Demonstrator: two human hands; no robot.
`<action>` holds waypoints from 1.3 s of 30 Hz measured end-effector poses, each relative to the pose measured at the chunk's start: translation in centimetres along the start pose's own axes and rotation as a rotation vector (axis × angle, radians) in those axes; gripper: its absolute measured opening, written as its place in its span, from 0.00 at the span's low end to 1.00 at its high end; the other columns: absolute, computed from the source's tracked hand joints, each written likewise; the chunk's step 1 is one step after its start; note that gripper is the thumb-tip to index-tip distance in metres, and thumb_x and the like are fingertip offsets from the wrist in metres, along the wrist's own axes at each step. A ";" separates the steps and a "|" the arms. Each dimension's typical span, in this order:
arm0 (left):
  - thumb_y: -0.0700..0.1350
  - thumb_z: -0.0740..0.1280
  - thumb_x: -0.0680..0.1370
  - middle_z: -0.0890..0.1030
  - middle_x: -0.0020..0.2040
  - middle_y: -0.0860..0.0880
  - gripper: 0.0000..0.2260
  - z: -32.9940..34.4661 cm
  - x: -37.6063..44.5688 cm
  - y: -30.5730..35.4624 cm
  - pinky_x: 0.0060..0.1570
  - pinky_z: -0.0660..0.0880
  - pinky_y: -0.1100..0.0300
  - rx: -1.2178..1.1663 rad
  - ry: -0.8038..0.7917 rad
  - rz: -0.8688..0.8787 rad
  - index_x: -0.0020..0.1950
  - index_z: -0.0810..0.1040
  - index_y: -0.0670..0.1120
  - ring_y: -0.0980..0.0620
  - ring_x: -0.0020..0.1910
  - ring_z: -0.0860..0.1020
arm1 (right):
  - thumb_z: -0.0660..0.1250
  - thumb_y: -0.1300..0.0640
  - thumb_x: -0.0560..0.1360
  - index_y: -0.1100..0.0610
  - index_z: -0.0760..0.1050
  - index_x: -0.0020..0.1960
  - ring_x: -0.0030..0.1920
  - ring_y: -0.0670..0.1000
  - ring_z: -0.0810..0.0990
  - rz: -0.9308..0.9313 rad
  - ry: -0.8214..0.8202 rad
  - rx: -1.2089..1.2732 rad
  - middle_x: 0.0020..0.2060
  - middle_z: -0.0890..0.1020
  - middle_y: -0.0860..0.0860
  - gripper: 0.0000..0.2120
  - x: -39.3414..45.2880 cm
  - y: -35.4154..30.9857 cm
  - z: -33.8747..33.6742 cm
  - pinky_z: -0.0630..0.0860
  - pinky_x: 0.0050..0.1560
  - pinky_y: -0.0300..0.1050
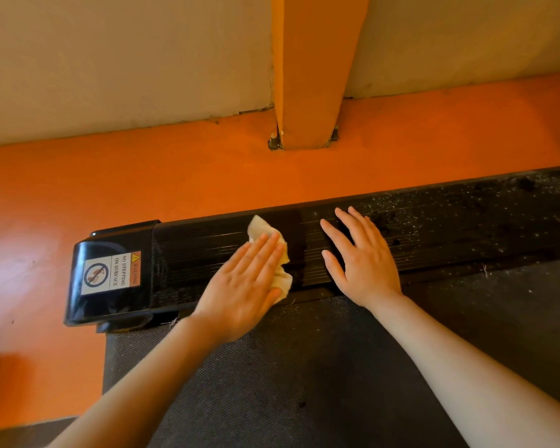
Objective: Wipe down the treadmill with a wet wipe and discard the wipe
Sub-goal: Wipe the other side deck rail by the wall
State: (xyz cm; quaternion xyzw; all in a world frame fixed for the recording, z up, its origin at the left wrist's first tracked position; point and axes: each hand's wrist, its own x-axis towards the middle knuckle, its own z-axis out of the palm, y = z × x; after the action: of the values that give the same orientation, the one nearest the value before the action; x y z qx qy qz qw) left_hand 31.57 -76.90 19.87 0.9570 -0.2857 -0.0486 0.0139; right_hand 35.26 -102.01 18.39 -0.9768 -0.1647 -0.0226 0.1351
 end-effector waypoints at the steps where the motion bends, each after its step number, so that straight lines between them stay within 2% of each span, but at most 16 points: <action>1: 0.58 0.46 0.84 0.52 0.80 0.42 0.29 0.3 0.6 1.2 0.78 0.47 0.50 0.015 0.003 0.006 0.80 0.52 0.42 0.46 0.79 0.50 | 0.53 0.45 0.81 0.52 0.68 0.74 0.76 0.57 0.61 0.001 -0.003 -0.006 0.74 0.68 0.56 0.24 0.0 0.0 0.0 0.58 0.75 0.55; 5: 0.56 0.48 0.84 0.56 0.79 0.41 0.28 0.7 2.9 4.6 0.75 0.50 0.47 0.010 0.027 -0.081 0.79 0.57 0.41 0.44 0.78 0.53 | 0.52 0.44 0.81 0.51 0.67 0.75 0.77 0.56 0.60 0.016 -0.027 -0.015 0.75 0.67 0.56 0.25 0.0 -0.2 -0.1 0.58 0.75 0.54; 10: 0.55 0.48 0.83 0.56 0.79 0.41 0.28 0.8 1.9 4.4 0.77 0.50 0.48 0.009 0.033 -0.110 0.79 0.58 0.41 0.45 0.79 0.53 | 0.50 0.44 0.82 0.52 0.65 0.76 0.78 0.56 0.58 -0.007 -0.059 0.014 0.76 0.64 0.56 0.26 -0.4 0.2 -0.5 0.55 0.75 0.53; 14: 0.57 0.47 0.83 0.57 0.79 0.42 0.29 0.6 3.4 4.5 0.77 0.50 0.48 -0.023 0.032 -0.159 0.79 0.58 0.41 0.45 0.78 0.54 | 0.50 0.46 0.82 0.53 0.64 0.76 0.77 0.57 0.58 0.023 -0.016 -0.005 0.76 0.64 0.57 0.25 -1.1 1.4 -0.8 0.56 0.76 0.56; 15: 0.58 0.46 0.83 0.56 0.79 0.42 0.29 0.4 4.3 4.5 0.76 0.49 0.49 -0.035 0.020 -0.178 0.79 0.56 0.41 0.45 0.78 0.53 | 0.50 0.46 0.82 0.53 0.65 0.76 0.77 0.57 0.58 0.038 -0.008 -0.009 0.76 0.64 0.57 0.25 -1.1 1.8 -0.9 0.57 0.76 0.57; 18: 0.59 0.37 0.81 0.42 0.79 0.44 0.31 -0.1 7.4 4.1 0.75 0.39 0.52 -0.081 -0.035 -0.238 0.80 0.43 0.43 0.46 0.79 0.41 | 0.51 0.46 0.82 0.54 0.65 0.76 0.77 0.58 0.58 0.059 -0.007 -0.040 0.76 0.64 0.58 0.25 -0.9 3.3 -1.4 0.56 0.76 0.57; 20: 0.60 0.34 0.79 0.37 0.78 0.44 0.32 -0.2 8.4 4.2 0.75 0.37 0.53 -0.084 -0.063 -0.267 0.79 0.37 0.44 0.47 0.78 0.37 | 0.51 0.44 0.82 0.54 0.65 0.76 0.77 0.59 0.59 0.072 -0.021 -0.053 0.76 0.64 0.58 0.26 -0.8 4.1 -1.7 0.56 0.76 0.57; 22: 0.59 0.35 0.80 0.40 0.79 0.43 0.32 -0.2 8.1 4.8 0.76 0.39 0.52 -0.086 -0.062 -0.275 0.79 0.40 0.42 0.46 0.78 0.39 | 0.50 0.43 0.81 0.53 0.65 0.76 0.77 0.59 0.59 0.093 -0.038 -0.045 0.76 0.64 0.58 0.27 -0.8 4.4 -1.6 0.58 0.75 0.58; 26: 0.57 0.48 0.83 0.56 0.79 0.41 0.30 0.3 5.3 7.0 0.77 0.53 0.48 -0.084 0.030 -0.212 0.79 0.56 0.40 0.44 0.78 0.54 | 0.51 0.43 0.81 0.52 0.65 0.76 0.77 0.58 0.59 0.117 -0.029 -0.042 0.76 0.64 0.57 0.27 -0.9 4.2 -1.2 0.58 0.75 0.57; 29: 0.57 0.49 0.83 0.58 0.78 0.41 0.29 0.5 5.0 7.2 0.76 0.54 0.48 -0.098 0.015 -0.202 0.78 0.58 0.40 0.44 0.78 0.55 | 0.51 0.43 0.81 0.52 0.65 0.76 0.77 0.58 0.59 0.113 -0.022 -0.039 0.76 0.64 0.57 0.26 -0.9 4.3 -1.2 0.58 0.75 0.57; 31: 0.57 0.46 0.83 0.54 0.79 0.41 0.29 0.0 6.5 6.6 0.76 0.50 0.49 -0.088 -0.017 -0.229 0.79 0.54 0.41 0.45 0.78 0.51 | 0.51 0.43 0.81 0.52 0.65 0.76 0.77 0.58 0.59 0.109 -0.024 -0.034 0.76 0.64 0.57 0.26 -0.9 4.3 -1.3 0.58 0.75 0.57; 33: 0.58 0.42 0.84 0.44 0.80 0.42 0.30 -0.5 9.0 5.7 0.77 0.41 0.51 -0.097 -0.061 -0.273 0.80 0.44 0.42 0.46 0.79 0.41 | 0.51 0.43 0.81 0.52 0.66 0.76 0.77 0.58 0.59 0.107 -0.019 -0.022 0.76 0.65 0.57 0.26 -1.0 4.3 -1.4 0.59 0.75 0.57; 35: 0.58 0.41 0.84 0.37 0.79 0.43 0.30 -1.0 10.9 5.0 0.77 0.37 0.52 -0.094 -0.121 -0.301 0.79 0.37 0.43 0.47 0.78 0.36 | 0.51 0.43 0.82 0.52 0.65 0.76 0.77 0.58 0.59 0.106 -0.019 -0.017 0.76 0.65 0.57 0.26 -0.9 4.3 -1.4 0.60 0.75 0.57; 37: 0.57 0.42 0.84 0.36 0.79 0.43 0.30 -1.2 11.0 5.3 0.77 0.37 0.52 -0.103 -0.133 -0.291 0.79 0.36 0.43 0.46 0.77 0.35 | 0.51 0.43 0.82 0.52 0.65 0.76 0.77 0.57 0.59 0.106 -0.022 -0.017 0.76 0.65 0.56 0.26 -0.9 4.4 -1.5 0.60 0.75 0.57; 39: 0.56 0.41 0.84 0.41 0.79 0.42 0.29 -0.8 9.3 6.4 0.77 0.40 0.52 -0.100 -0.087 -0.268 0.79 0.41 0.42 0.45 0.78 0.39 | 0.51 0.43 0.82 0.52 0.65 0.76 0.77 0.57 0.59 0.105 -0.019 -0.017 0.76 0.65 0.57 0.26 -1.0 4.3 -1.4 0.60 0.75 0.57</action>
State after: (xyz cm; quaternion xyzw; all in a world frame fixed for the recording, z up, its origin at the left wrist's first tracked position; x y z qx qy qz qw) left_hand 35.95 -87.33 20.22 0.9816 -0.1532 -0.1058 0.0426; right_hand 35.78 -106.64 18.58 -0.9854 -0.1142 -0.0077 0.1261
